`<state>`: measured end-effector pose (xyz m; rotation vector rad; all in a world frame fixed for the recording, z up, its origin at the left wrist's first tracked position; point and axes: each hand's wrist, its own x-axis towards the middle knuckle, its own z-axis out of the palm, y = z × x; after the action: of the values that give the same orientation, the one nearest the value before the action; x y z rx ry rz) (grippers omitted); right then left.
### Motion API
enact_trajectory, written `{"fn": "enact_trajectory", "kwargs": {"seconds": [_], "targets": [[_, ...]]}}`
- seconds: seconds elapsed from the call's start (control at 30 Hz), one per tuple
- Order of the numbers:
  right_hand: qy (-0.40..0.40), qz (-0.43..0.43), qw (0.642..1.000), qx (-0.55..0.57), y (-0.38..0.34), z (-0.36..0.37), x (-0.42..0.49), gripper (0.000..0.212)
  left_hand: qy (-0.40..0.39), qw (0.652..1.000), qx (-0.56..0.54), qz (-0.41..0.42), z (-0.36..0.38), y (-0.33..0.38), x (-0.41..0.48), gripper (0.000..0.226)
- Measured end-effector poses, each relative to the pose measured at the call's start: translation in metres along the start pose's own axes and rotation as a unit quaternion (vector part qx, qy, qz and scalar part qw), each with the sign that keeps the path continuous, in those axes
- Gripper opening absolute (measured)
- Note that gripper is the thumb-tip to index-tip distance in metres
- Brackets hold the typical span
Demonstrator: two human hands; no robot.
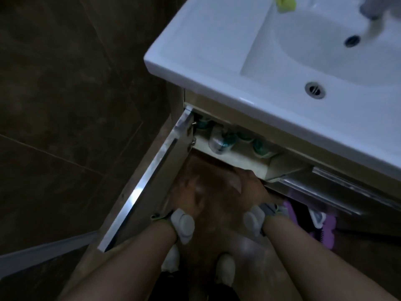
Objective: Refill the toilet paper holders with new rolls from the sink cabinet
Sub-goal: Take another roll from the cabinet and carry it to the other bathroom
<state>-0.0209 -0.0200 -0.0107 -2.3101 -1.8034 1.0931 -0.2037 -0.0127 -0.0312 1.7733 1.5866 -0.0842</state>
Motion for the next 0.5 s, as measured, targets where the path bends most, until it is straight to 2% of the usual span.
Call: {"fn": "enact_trajectory", "kwargs": {"seconds": [0.07,0.2,0.4,0.5], "targets": [[-0.009,-0.014,1.000,0.012,0.015,0.010,0.024,0.067,-0.007,1.000,-0.005,-0.012,0.014,-0.009,0.023,0.056],[0.042,-0.022,0.999,0.014,0.042,0.042,0.075,0.066,0.038,0.998,-0.040,0.004,0.045,-0.021,0.068,0.067],[0.118,-0.023,0.991,-0.058,0.064,0.074,0.155,0.074,0.050,0.996,-0.072,0.021,0.077,-0.034,0.124,0.067],[0.179,-0.014,0.980,-0.086,0.065,0.085,0.190,0.072,0.070,0.996,-0.039,0.034,0.090,-0.039,0.143,0.062]]}}
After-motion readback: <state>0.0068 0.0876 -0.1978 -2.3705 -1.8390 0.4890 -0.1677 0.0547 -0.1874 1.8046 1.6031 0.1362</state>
